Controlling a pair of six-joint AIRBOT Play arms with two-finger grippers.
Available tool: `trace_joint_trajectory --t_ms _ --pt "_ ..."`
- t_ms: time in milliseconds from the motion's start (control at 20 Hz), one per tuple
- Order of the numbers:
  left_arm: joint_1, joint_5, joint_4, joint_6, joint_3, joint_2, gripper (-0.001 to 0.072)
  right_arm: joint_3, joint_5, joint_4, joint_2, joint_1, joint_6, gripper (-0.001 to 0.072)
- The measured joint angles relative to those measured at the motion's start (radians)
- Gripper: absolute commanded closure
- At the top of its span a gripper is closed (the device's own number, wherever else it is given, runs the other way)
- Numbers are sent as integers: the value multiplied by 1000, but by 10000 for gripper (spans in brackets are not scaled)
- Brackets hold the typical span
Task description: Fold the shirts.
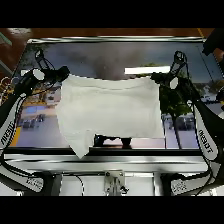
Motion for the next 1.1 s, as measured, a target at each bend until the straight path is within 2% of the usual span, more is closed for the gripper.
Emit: trace_joint_trajectory --t_ms 150,250,450,550,800,850,900,950,1000,1100 --pt "27 -80 0 34 10 15 675 0 48 -5 24 -9 0 638" --pt "56 -203 1 69 24 23 675 1 124 -15 50 -27 0 638" --pt "102 -527 28 108 37 10 675 0 389 -39 54 -68 -2 638" --pt "108 -643 34 117 40 -10 676 -1 515 -45 32 -80 -1 638" --pt "110 -763 42 121 42 -41 675 -1 676 -13 -24 -81 0 637" --pt "113 -777 42 116 42 -44 634 -1 690 -11 -27 -81 1 550" --pt "118 -787 42 108 42 -46 441 -1 705 -9 -29 -81 1 349" --pt "122 -800 39 102 42 -46 289 0 716 -5 -29 -81 0 186" --pt "126 -816 29 97 45 -46 299 5 731 1 -26 -81 -8 177" --pt "137 -861 19 98 59 -40 404 32 776 1 -5 -81 -40 178"
